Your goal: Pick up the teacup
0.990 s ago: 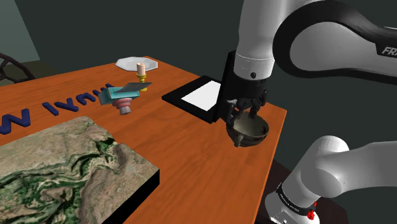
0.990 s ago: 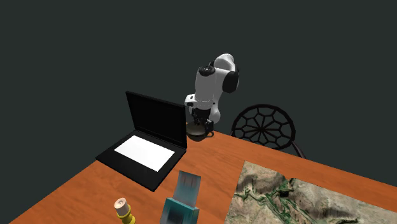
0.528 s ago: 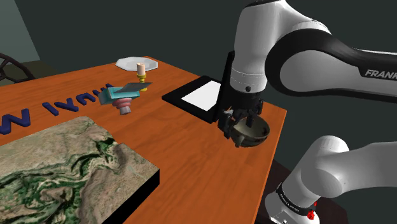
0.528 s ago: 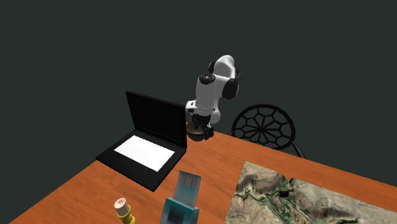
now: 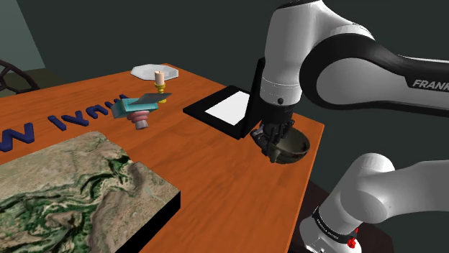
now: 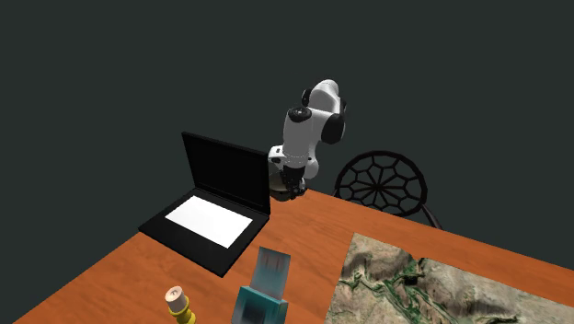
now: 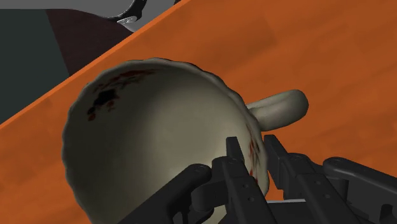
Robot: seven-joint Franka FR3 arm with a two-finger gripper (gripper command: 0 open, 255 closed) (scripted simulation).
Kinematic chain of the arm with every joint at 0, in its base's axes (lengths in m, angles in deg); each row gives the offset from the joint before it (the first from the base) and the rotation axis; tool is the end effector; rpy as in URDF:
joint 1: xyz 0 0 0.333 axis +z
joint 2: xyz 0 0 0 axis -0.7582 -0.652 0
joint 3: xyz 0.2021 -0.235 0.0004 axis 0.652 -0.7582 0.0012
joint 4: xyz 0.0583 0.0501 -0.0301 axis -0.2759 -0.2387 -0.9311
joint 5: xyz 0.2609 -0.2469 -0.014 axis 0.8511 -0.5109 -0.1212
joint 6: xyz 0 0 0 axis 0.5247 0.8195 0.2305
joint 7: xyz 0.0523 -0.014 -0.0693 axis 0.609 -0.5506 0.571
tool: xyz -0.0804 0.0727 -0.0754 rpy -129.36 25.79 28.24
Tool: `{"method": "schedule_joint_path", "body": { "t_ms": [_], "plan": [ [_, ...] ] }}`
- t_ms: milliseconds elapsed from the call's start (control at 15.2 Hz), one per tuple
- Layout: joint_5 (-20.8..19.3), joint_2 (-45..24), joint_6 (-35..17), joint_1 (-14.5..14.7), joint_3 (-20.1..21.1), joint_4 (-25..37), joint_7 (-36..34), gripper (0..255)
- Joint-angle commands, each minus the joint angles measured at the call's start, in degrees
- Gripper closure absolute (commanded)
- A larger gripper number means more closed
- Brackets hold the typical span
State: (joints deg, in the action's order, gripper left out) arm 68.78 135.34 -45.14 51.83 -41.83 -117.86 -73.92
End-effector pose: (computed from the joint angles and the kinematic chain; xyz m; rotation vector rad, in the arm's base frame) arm 0.2260 0.1892 0.5096 2.9739 -0.3053 -0.0859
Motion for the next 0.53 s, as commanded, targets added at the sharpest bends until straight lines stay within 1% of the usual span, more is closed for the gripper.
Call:
{"method": "schedule_joint_path", "body": {
  "t_ms": [0, 66, 462],
  "plan": [
    [0.0, 0.0, 0.0, 0.0, 0.0, 0.0, 0.0, 255],
    [0.0, 0.0, 0.0, 0.0, 0.0, -0.1, 0.0, 255],
    [-1.0, -0.8, 4.2, -0.5, -1.0, 4.9, 0.1, 255]
  ]
}}
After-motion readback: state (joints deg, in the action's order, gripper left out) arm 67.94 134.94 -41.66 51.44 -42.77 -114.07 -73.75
